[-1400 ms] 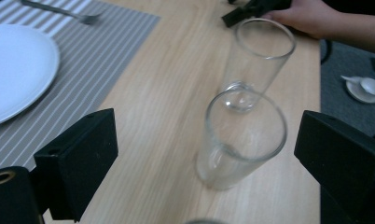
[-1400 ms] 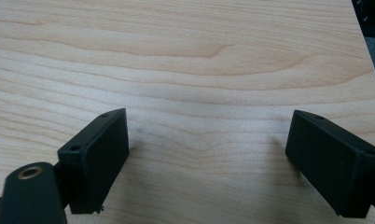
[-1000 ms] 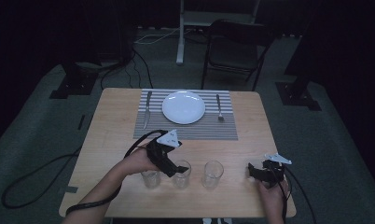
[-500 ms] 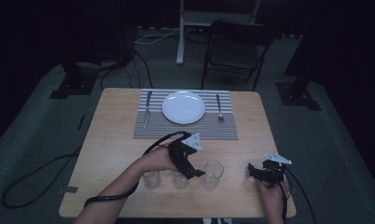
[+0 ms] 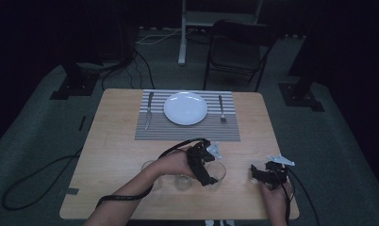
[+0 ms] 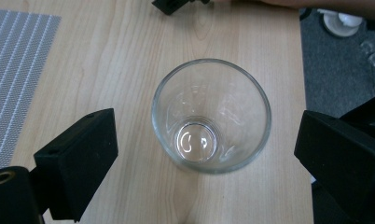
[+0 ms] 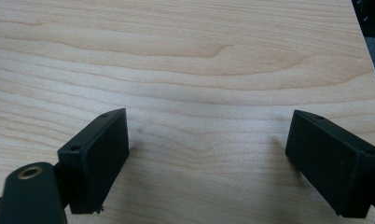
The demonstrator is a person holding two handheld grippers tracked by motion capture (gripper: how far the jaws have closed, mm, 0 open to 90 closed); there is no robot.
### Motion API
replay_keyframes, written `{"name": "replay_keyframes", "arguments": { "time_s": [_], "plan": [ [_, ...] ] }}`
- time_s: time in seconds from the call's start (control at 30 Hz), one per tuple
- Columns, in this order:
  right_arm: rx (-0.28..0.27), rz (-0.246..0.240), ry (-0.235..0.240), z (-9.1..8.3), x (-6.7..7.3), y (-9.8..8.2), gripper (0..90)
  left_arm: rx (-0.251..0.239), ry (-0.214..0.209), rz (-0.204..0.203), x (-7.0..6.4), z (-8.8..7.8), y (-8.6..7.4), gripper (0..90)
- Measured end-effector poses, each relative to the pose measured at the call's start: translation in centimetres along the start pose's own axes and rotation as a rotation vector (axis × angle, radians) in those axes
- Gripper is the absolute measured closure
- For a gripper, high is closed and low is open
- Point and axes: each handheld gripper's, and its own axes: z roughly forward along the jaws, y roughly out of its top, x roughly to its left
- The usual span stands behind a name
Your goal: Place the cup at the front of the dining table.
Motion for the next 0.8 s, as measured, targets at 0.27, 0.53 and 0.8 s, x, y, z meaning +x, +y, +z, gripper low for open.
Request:
{"name": "replay_keyframes", "arguments": {
  "time_s": [0.27,0.53,0.8],
  "plan": [
    [0.000,0.002,0.000,0.0,0.0,0.0,13.0,0.079,0.036,-0.008,-0.1,1.8,0.8,6.5],
    [0.000,0.002,0.000,0.0,0.0,0.0,13.0,0.134,0.054,0.008,-0.3,2.9,1.6,6.7],
    [0.000,0.001,0.000,0.0,0.0,0.0,13.0,0.165,0.027,0.016,-0.5,3.5,2.2,26.3]
  ]
}}
